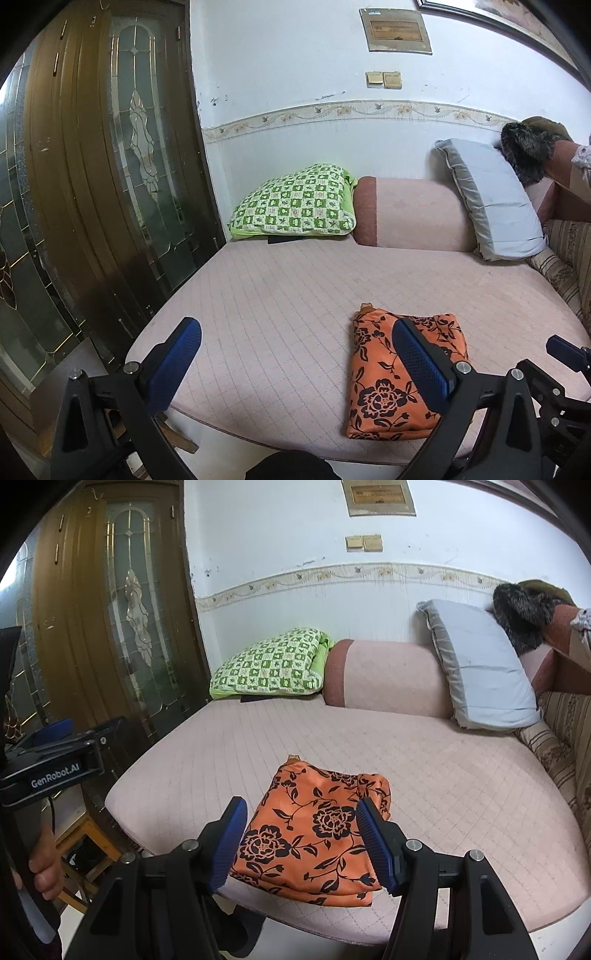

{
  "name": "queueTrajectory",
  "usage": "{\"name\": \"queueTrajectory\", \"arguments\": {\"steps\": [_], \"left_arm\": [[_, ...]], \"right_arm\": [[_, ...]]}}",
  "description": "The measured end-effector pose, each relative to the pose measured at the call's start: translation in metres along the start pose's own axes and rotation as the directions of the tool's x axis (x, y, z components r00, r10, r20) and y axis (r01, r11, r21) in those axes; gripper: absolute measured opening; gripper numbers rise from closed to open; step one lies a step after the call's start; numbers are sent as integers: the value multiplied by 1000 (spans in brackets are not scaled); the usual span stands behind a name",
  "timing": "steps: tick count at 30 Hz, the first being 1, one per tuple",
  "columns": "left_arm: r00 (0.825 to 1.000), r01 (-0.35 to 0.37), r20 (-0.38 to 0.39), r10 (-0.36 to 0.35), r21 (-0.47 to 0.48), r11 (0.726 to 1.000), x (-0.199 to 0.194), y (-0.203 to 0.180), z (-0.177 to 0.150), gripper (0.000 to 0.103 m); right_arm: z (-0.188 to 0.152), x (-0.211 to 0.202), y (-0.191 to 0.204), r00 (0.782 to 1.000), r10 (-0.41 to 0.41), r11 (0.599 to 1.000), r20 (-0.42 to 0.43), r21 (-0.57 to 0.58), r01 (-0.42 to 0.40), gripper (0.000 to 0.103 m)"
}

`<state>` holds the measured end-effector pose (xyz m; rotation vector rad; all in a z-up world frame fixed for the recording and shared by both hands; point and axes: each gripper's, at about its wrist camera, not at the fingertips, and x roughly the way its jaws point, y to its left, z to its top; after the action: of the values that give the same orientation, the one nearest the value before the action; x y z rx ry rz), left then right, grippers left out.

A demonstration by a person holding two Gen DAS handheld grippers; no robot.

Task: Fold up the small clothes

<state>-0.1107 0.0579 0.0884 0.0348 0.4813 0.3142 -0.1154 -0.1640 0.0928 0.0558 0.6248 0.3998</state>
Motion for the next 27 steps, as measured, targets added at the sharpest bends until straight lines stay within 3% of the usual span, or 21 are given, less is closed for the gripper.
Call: {"name": "queueTrajectory", "arguments": {"steps": [15,27], "left_arm": [[993,101,57,-101,8,995,-25,-6,13,103],[989,145,19,-145,14,989,-15,-19,15,103]], "right_arm": [[10,-27,4,996,-48,999,81,21,46,65],[19,-39,-7,980,-108,991,167,91,93,69]]}}
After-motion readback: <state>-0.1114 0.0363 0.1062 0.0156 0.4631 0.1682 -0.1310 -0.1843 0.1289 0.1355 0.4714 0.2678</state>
